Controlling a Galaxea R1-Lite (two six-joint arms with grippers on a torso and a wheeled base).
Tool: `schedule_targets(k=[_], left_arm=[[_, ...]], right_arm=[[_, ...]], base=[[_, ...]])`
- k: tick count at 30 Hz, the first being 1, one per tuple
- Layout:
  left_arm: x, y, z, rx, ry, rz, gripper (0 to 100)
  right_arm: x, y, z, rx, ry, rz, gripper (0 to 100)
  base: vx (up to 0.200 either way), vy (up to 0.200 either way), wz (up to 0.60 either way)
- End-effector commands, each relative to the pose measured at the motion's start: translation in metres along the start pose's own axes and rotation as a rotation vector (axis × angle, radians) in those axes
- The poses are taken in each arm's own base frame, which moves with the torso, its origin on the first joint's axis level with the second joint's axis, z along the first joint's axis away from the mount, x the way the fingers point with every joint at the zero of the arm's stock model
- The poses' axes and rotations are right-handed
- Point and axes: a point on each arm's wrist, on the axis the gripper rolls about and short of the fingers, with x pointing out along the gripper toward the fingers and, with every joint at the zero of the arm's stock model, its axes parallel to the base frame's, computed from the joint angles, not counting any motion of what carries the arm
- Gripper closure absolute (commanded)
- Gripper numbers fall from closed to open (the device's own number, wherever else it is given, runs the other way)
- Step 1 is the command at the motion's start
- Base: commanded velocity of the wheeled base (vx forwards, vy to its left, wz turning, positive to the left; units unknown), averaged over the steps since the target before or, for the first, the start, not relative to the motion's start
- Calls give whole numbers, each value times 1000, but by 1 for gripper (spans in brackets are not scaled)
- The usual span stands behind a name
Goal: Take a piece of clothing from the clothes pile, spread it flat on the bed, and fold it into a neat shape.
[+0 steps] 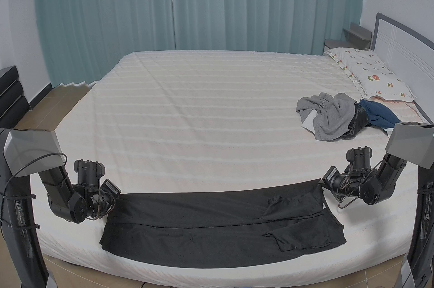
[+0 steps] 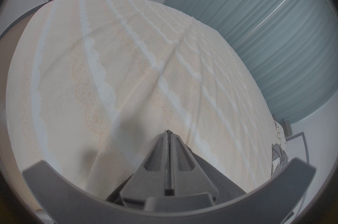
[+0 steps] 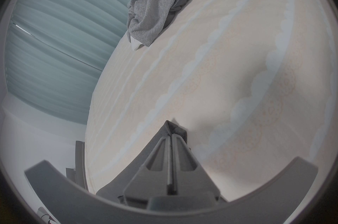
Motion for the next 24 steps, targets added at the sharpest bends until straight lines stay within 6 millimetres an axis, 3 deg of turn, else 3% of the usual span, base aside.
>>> schedule_targets(k=[1,7,8,9,12,17,24], left_arm=[[0,0,-1,2,1,-1,100],[0,0,-1,2,1,-1,100],[0,-1,-1,5,3,-2,100],[0,-1,-1,5,4,-1,0],[-1,-1,0,1,3,-4,0],[-1,0,0,-3,6,-2,0],[-3,3,0,-9,14,-2,0]], right_arm=[[2,-3,-1,3,4,-6,100],[1,-4,-2,9,1,-3,100],[0,-4,-4,7,5,-4,0],[-1,-3,-3,9,3,-2,0],[-8,-2,2,16,-16,6,0],[-44,13,3,-7,-68,106,0],[-47,24,-11,-240,-28,159,0]], base=[[0,0,0],[0,0,0],[0,0,0],[0,0,0],[0,0,0],[0,0,0],[0,0,0]])
